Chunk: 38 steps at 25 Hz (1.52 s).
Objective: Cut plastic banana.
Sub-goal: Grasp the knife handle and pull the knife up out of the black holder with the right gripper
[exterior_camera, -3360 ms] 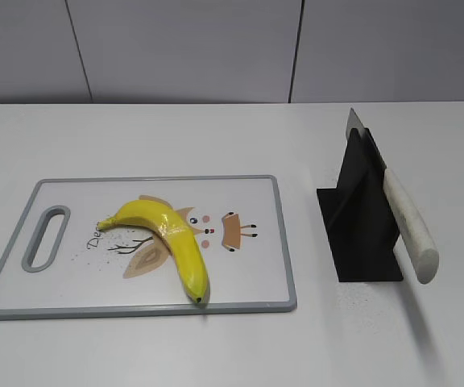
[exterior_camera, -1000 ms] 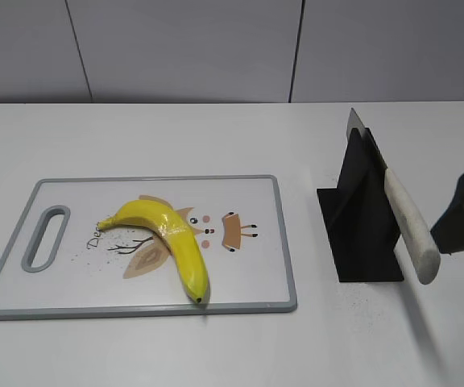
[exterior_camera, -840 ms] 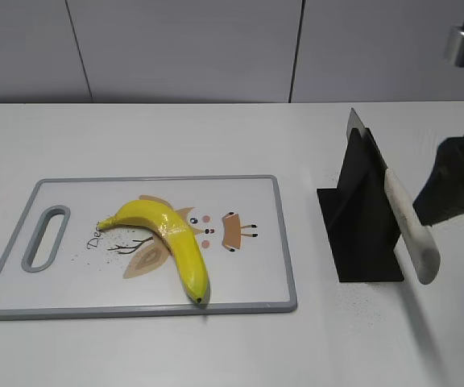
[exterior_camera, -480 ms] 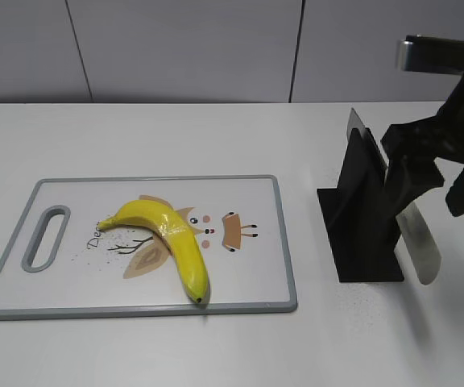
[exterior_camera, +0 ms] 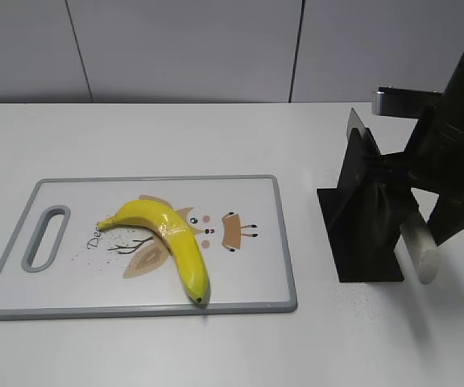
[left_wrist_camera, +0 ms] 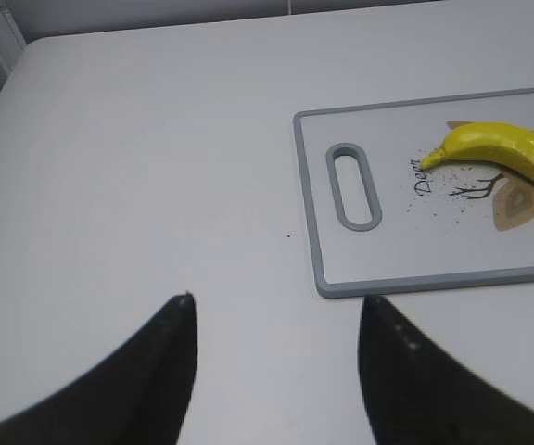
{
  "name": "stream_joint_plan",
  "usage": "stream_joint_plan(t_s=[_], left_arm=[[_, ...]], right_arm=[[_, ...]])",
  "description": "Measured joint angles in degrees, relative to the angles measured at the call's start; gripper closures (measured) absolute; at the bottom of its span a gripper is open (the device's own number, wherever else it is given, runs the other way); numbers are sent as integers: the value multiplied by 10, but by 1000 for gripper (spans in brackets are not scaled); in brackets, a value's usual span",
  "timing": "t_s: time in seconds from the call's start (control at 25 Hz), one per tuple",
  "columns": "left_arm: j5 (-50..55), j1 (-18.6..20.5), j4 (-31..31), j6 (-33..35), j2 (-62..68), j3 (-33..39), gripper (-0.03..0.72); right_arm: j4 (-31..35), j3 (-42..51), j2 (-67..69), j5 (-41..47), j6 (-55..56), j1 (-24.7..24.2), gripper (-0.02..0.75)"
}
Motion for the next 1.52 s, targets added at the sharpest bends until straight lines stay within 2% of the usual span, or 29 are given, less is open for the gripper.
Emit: stream_joint_plan(t_s=[0.28,0.44,0.8,1.04,1.52], left_arm=[[0,0,0,0,0,0,150],[0,0,0,0,0,0,150],[0,0,0,0,0,0,151],[0,0,0,0,0,0,151],[0,0,0,0,0,0,152]], right_arm=[[10,0,16,2,5,0,484],[12,0,22,2,5,0,577],[8,0,9,2,6,0,577],[-23,0,-53,2,16,0,578],[-42,0,-188,-7,19,0,578]])
